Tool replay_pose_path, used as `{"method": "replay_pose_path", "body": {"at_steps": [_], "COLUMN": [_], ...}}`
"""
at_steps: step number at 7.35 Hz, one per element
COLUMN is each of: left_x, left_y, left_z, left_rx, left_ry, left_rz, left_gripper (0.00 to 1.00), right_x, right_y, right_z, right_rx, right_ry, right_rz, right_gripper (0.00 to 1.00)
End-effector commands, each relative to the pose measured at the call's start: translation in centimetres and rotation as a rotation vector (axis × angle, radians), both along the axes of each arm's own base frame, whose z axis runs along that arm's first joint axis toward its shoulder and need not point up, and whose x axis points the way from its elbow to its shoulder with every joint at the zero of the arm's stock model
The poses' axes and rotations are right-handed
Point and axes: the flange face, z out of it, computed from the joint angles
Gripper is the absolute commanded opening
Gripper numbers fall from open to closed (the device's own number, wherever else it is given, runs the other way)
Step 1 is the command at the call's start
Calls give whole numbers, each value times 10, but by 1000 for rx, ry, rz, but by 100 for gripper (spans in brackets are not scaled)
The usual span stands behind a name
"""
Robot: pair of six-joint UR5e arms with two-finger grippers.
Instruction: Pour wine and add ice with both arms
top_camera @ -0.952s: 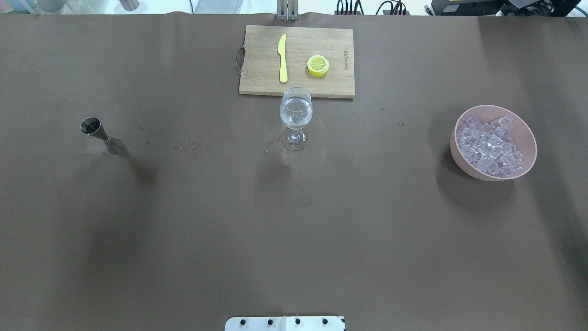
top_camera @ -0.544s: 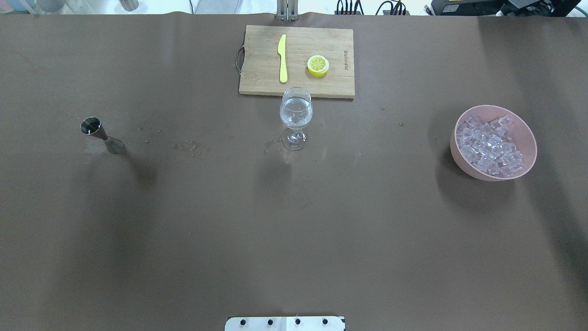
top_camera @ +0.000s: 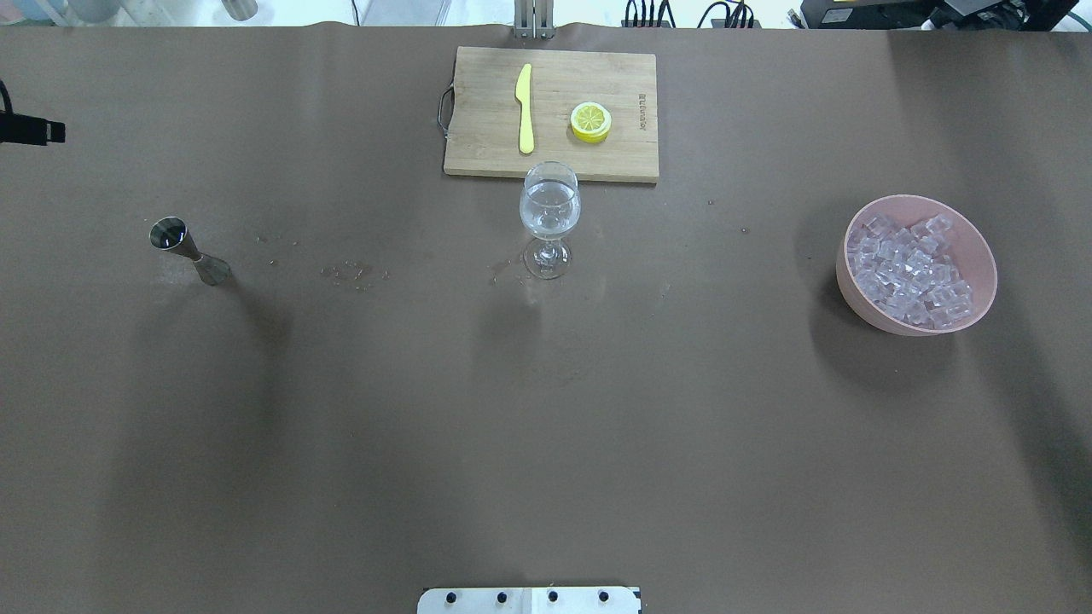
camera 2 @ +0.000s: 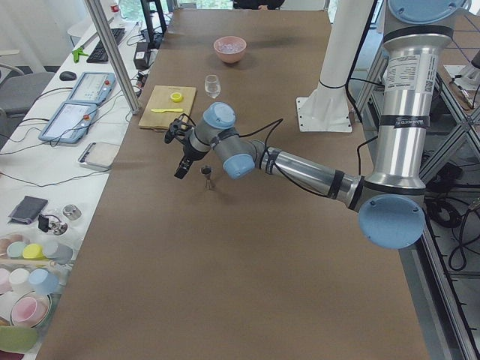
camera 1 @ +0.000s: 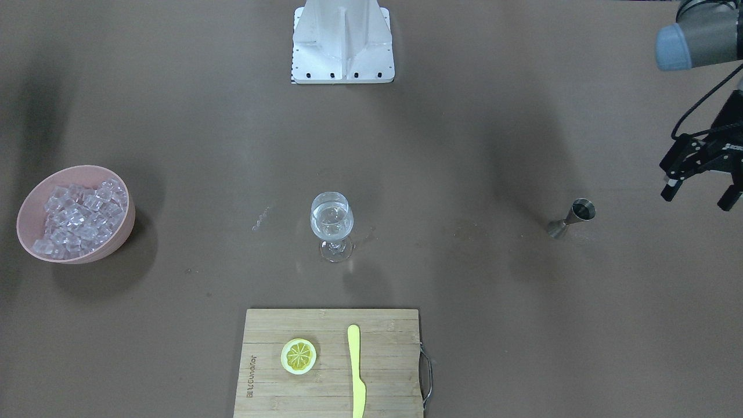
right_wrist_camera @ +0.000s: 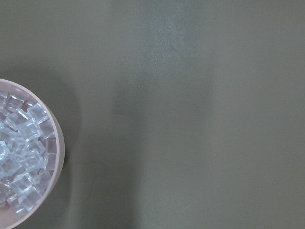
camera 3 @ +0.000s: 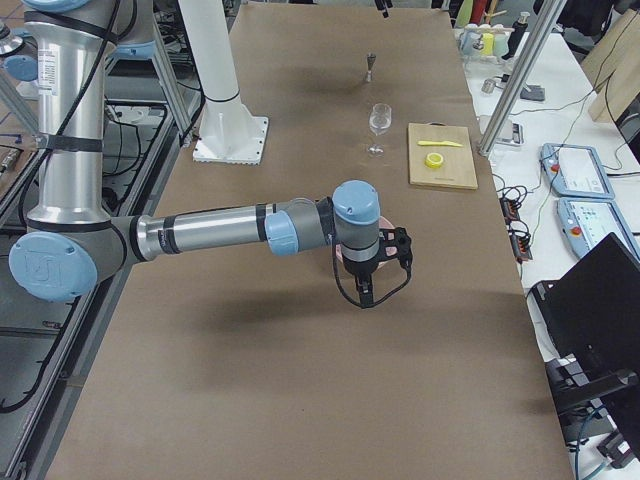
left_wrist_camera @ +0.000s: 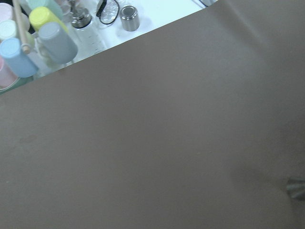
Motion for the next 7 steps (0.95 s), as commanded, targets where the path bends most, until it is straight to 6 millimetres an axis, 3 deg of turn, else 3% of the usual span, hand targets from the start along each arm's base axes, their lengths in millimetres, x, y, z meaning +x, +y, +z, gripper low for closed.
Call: {"method": "replay_pose_path", "body": {"at_steps": [1, 2, 5, 7], "left_x": [72, 84, 153, 169], "left_y": [25, 38, 74, 84], "left_z": [-23, -27, -19, -9], "left_rx": [-6, -1, 44, 23], "left_ry": [29, 31, -83, -111], "left_rz": [-160, -223, -446, -587], "left_gripper": [99, 99, 98, 99], "right_x": [0, 0, 1, 1], "right_y": [0, 1, 3, 3], "right_z": [1, 2, 5, 8], "right_rx": [-1, -4, -8, -11], "right_ry": [1, 1, 9, 11], "right_rz": [-1, -1, 2, 2], "right_gripper": [100, 100, 100, 100]}}
